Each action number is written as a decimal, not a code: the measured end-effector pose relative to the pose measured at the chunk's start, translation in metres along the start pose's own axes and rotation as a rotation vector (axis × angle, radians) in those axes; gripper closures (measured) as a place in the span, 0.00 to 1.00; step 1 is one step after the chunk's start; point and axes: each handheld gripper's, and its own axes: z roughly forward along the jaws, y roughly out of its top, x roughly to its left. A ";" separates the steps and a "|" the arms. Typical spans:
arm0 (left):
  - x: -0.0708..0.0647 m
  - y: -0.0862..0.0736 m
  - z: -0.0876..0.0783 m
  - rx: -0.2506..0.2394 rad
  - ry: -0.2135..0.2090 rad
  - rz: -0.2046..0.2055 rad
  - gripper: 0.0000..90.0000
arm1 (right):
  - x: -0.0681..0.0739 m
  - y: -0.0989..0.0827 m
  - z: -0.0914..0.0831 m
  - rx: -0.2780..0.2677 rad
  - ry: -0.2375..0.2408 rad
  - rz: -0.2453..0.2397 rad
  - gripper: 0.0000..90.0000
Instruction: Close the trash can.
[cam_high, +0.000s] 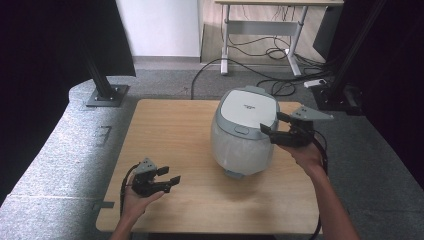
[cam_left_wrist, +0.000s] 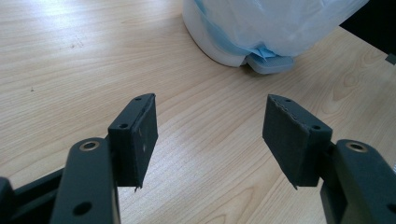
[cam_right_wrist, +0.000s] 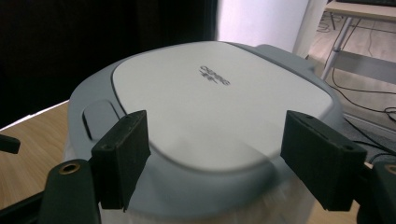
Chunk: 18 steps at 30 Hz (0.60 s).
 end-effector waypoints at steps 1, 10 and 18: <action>0.000 0.000 0.000 0.001 0.000 -0.001 0.40 | -0.001 -0.004 -0.005 -0.006 -0.004 0.005 0.25; 0.005 -0.006 0.003 0.013 0.013 -0.016 0.40 | -0.009 -0.050 -0.043 -0.025 -0.048 0.040 0.25; 0.004 -0.007 0.003 0.015 0.015 -0.017 0.40 | -0.013 -0.108 -0.063 -0.004 -0.071 0.117 0.26</action>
